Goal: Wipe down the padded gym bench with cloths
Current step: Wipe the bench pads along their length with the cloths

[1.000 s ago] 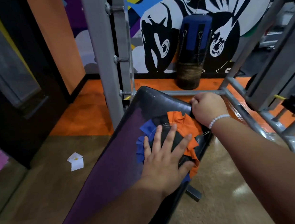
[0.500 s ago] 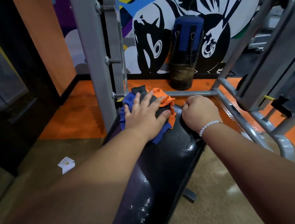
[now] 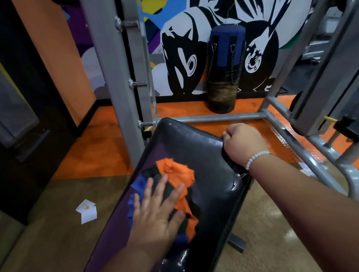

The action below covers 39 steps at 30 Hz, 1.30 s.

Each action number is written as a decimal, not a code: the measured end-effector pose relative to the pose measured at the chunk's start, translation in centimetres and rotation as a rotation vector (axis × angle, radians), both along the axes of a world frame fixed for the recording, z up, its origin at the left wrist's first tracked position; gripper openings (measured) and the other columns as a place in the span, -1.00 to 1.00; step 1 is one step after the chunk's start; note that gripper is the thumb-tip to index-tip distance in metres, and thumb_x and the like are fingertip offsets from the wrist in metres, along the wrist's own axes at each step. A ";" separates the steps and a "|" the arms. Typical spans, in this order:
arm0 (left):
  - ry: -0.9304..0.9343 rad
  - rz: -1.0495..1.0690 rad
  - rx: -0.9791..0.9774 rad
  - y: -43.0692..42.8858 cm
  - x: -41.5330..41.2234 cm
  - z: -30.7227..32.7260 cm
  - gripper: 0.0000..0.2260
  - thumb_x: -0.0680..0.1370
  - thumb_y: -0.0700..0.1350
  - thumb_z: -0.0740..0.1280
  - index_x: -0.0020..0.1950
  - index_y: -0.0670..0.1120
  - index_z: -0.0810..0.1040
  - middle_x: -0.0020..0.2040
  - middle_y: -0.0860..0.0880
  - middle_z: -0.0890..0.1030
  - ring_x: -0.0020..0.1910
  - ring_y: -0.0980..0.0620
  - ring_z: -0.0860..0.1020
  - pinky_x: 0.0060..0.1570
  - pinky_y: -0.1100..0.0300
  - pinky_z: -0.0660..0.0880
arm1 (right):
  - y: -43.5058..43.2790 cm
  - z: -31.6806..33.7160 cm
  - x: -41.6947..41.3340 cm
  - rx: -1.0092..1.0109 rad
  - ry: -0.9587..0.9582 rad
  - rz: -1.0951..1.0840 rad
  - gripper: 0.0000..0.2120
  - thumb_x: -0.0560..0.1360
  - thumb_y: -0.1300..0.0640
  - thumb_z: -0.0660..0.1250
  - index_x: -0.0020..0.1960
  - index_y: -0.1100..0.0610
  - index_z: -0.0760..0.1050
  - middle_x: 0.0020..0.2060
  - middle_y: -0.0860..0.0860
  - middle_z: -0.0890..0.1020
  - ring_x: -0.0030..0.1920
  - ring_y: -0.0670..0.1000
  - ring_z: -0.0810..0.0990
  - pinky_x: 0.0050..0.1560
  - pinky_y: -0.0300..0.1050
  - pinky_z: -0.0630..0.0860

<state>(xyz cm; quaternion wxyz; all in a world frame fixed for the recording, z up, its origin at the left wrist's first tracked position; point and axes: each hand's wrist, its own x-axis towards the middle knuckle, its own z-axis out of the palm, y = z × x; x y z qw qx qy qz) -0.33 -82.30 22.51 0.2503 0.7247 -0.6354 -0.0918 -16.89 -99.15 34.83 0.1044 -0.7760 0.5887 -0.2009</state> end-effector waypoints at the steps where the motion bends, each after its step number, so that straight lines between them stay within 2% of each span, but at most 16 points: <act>1: 0.027 0.056 -0.010 -0.9 0.1 0.7 -0.53 0.39 0.33 -0.08 0.25 0.57 -0.17 0.44 0.34 -0.26 0.43 0.19 -0.33 0.42 -0.17 -0.22 | 0.0 0.0 0.1 -0.010 0.009 0.002 -0.74 0.57 0.10 0.13 -0.28 0.13 0.36 -0.16 0.15 0.55 -0.02 0.19 0.54 -0.14 -0.16 0.32; 4: 0.089 0.198 -0.010 -6.0 0.6 4.2 -0.47 0.45 0.31 0.08 0.39 0.38 0.00 0.52 0.19 -0.13 0.49 0.03 -0.18 0.40 -0.21 -0.08 | -0.1 0.0 0.1 -0.043 0.031 0.021 -0.77 0.57 0.10 0.12 -0.14 0.16 0.47 0.01 0.17 0.58 0.06 0.19 0.53 -0.11 -0.14 0.31; 6: 0.074 0.190 0.027 -10.2 1.0 7.2 -0.49 0.48 0.27 0.14 0.42 0.25 0.14 0.53 0.14 -0.05 0.50 -0.05 -0.11 0.39 -0.23 -0.01 | 0.0 0.0 0.1 -0.050 0.041 0.032 -0.78 0.58 0.11 0.12 -0.12 0.17 0.47 0.03 0.16 0.56 0.09 0.19 0.51 -0.09 -0.13 0.31; 10: -0.170 -0.026 0.073 -15.0 -1.7 10.9 -0.54 0.48 0.30 0.09 0.31 0.14 0.37 0.44 0.10 0.28 0.46 -0.02 0.10 0.37 -0.29 -0.01 | 0.0 0.1 -0.1 -0.034 0.014 0.038 -0.75 0.55 0.14 0.13 -0.30 0.16 0.32 -0.02 0.19 0.57 0.05 0.19 0.52 -0.10 -0.12 0.33; 13: -0.233 -0.090 -0.063 -14.5 -4.6 10.9 -0.62 0.52 0.24 0.07 0.13 0.07 0.48 0.29 0.07 0.46 0.35 0.02 0.27 0.39 -0.22 -0.04 | 0.1 0.2 -0.7 0.006 -0.012 0.043 -0.69 0.51 0.17 0.15 -0.39 0.08 0.22 -0.18 0.14 0.49 -0.01 0.18 0.51 -0.14 -0.14 0.29; 15: -0.235 -0.106 -0.140 -13.9 -4.4 10.3 -0.63 0.52 0.23 0.07 0.13 0.07 0.48 0.28 0.09 0.47 0.34 0.03 0.28 0.40 -0.18 -0.05 | 0.2 0.1 -0.7 0.020 -0.005 0.044 -0.70 0.51 0.17 0.15 -0.39 0.07 0.22 -0.21 0.07 0.43 -0.03 0.17 0.50 -0.14 -0.12 0.31; 19: -0.238 -0.085 -0.125 -14.9 -2.1 10.2 -0.59 0.51 0.24 0.06 0.22 0.08 0.47 0.30 0.05 0.47 0.34 0.00 0.30 0.41 -0.12 -0.01 | 0.1 0.0 -0.1 0.001 0.013 0.034 -0.72 0.55 0.13 0.12 -0.33 0.12 0.27 -0.17 0.09 0.46 0.00 0.16 0.50 -0.15 -0.14 0.27; 21: -0.238 -0.025 -0.115 -15.8 -1.0 10.3 -0.59 0.51 0.25 0.05 0.14 0.07 0.52 0.26 0.02 0.51 0.31 -0.05 0.33 0.39 -0.13 0.09 | 0.1 -0.1 0.0 -0.016 0.018 0.028 -0.77 0.57 0.11 0.11 -0.25 0.12 0.34 -0.16 0.11 0.48 -0.04 0.15 0.48 -0.16 -0.14 0.27; 24: -0.167 0.102 -0.143 -16.5 0.7 9.9 -0.58 0.50 0.24 0.04 0.04 0.03 0.55 0.22 -0.01 0.53 0.29 -0.09 0.34 0.31 -0.13 0.25 | -0.1 -0.1 0.1 0.006 0.017 0.003 -0.77 0.58 0.09 0.10 -0.23 0.12 0.35 -0.20 0.06 0.42 -0.16 0.09 0.39 -0.17 -0.15 0.28; 28: 0.068 0.330 -0.102 -15.8 1.4 8.9 -0.55 0.53 0.23 0.06 0.33 0.07 0.37 0.44 0.04 0.29 0.39 -0.11 0.24 0.36 -0.07 0.21 | -0.2 -0.1 0.0 0.047 0.000 -0.003 -0.79 0.58 0.10 0.11 -0.19 0.11 0.39 -0.23 0.03 0.43 -0.18 0.06 0.39 -0.17 -0.16 0.29; 31: 0.152 0.419 -0.121 -14.7 1.5 8.4 -0.55 0.52 0.23 0.08 0.35 0.08 0.32 0.41 0.00 0.31 0.33 -0.15 0.32 0.30 -0.04 0.26 | -0.4 0.1 0.1 0.081 -0.013 0.006 -0.79 0.59 0.10 0.10 -0.15 0.12 0.43 -0.21 0.06 0.48 -0.10 0.11 0.47 -0.13 -0.15 0.33; 35: 0.207 0.494 -0.095 -13.7 1.6 7.9 -0.57 0.52 0.22 0.10 0.31 0.05 0.33 0.36 -0.06 0.36 0.31 -0.18 0.34 0.26 -0.07 0.27 | -0.7 0.6 -0.2 0.133 -0.050 0.009 -0.71 0.59 0.12 0.11 0.06 0.26 0.54 0.01 0.18 0.60 0.13 0.19 0.52 0.03 -0.13 0.40; 37: 0.176 0.501 -0.112 -13.1 0.8 7.9 -0.60 0.52 0.19 0.10 0.29 0.06 0.34 0.40 -0.01 0.32 0.35 -0.15 0.29 0.29 -0.13 0.25 | -0.9 0.7 -0.6 0.161 -0.123 0.006 -0.72 0.56 0.15 0.16 0.02 0.28 0.59 0.01 0.19 0.63 0.12 0.19 0.53 0.07 -0.11 0.42; 39: 0.078 0.392 -0.141 -12.5 -1.3 8.1 -0.63 0.52 0.16 0.11 0.29 0.09 0.36 0.46 0.06 0.25 0.44 -0.09 0.16 0.35 -0.22 0.12 | -1.2 0.5 -0.9 0.167 -0.103 0.020 -0.74 0.52 0.18 0.18 0.01 0.27 0.60 0.01 0.18 0.64 0.11 0.17 0.55 0.12 -0.07 0.47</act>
